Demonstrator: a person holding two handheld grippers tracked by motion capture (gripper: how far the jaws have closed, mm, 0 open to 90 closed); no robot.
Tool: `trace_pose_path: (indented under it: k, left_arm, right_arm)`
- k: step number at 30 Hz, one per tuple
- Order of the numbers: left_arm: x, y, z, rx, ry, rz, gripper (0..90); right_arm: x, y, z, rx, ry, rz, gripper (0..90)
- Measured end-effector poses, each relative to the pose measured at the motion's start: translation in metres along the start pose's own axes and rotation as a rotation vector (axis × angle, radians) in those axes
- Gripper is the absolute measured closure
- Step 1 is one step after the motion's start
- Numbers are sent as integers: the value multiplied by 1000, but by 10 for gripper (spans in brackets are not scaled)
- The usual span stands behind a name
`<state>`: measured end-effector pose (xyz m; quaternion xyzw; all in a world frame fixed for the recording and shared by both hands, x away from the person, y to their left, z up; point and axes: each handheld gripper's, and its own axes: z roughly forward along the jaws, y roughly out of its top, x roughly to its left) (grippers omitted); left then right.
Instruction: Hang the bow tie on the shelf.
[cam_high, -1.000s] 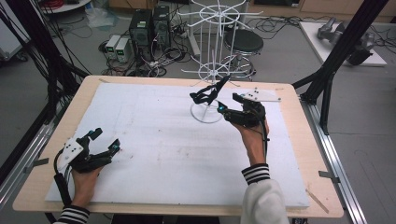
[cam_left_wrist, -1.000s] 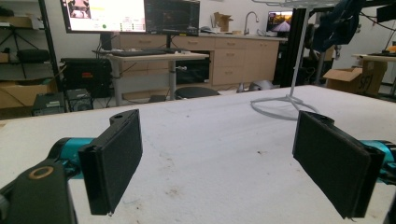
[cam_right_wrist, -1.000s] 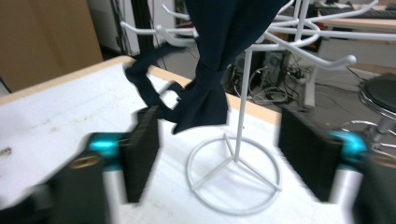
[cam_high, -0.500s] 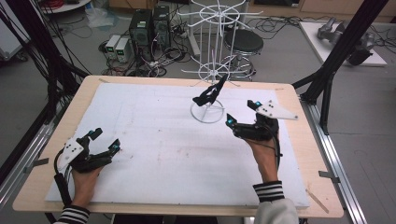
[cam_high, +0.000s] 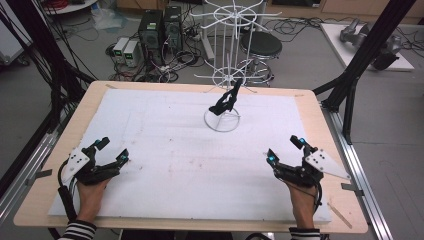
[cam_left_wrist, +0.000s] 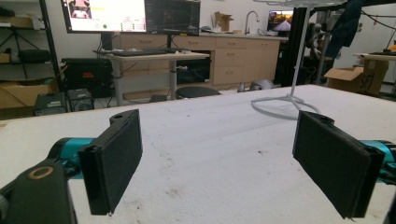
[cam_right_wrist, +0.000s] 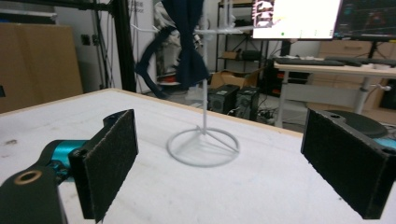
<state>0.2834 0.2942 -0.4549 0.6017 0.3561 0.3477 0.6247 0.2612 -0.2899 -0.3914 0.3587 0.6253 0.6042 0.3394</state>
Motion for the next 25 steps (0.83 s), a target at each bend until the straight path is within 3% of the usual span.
trace_pose_path:
  k: [6,12,25]
  left_arm:
    - [-1,0,0,-1,1,6,163]
    - [-1,0,0,-2,5,7,163]
    - [-1,0,0,3,7,11,162]
  right_arm:
    - [-7,-33,-17,-42,-53,41,101]
    - [-8,-55,-16,-35,-83,37,101]
    - [-5,-64,-13,-24,-92,-20,101]
